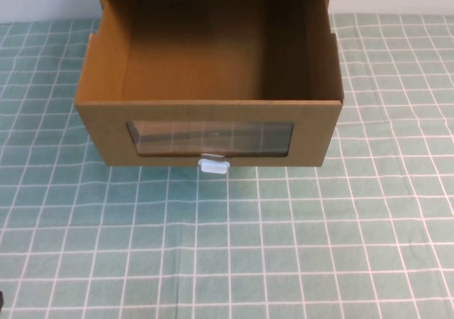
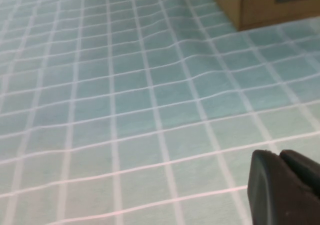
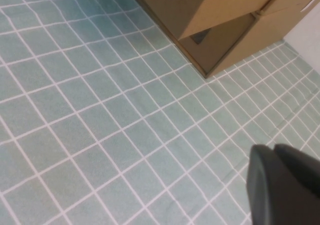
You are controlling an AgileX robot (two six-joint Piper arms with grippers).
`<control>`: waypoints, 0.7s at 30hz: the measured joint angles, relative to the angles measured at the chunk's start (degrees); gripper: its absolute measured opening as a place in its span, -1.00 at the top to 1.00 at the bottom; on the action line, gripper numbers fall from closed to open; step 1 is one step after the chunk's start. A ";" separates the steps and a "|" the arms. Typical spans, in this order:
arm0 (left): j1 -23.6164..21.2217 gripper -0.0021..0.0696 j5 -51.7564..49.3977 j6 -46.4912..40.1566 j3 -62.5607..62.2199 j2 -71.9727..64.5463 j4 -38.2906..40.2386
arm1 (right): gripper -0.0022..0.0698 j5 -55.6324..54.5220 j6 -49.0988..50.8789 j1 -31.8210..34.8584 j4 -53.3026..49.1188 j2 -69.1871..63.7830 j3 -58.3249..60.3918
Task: Open the shoe box
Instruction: 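Pull the top drawer of the cardboard box fully open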
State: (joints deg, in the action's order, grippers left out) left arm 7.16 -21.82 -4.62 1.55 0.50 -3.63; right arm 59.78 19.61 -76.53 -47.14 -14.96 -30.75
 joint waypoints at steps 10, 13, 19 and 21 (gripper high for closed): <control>-0.10 0.96 -0.51 0.33 0.00 0.00 -5.03 | 0.98 0.00 0.00 0.00 0.24 0.00 0.00; -0.10 0.96 -0.51 0.33 0.00 0.00 -5.03 | 0.98 0.00 0.00 0.00 0.37 0.00 0.00; -0.10 0.96 -0.51 0.33 0.00 0.00 -5.16 | 0.98 0.00 0.00 0.00 0.46 0.00 0.00; -0.10 0.96 -0.51 0.33 0.00 0.00 -5.16 | 0.98 0.00 0.00 0.00 0.46 0.00 0.00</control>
State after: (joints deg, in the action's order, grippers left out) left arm 7.07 -22.34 -4.29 1.55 0.50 -8.78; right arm 59.78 19.61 -76.53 -46.68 -14.96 -30.75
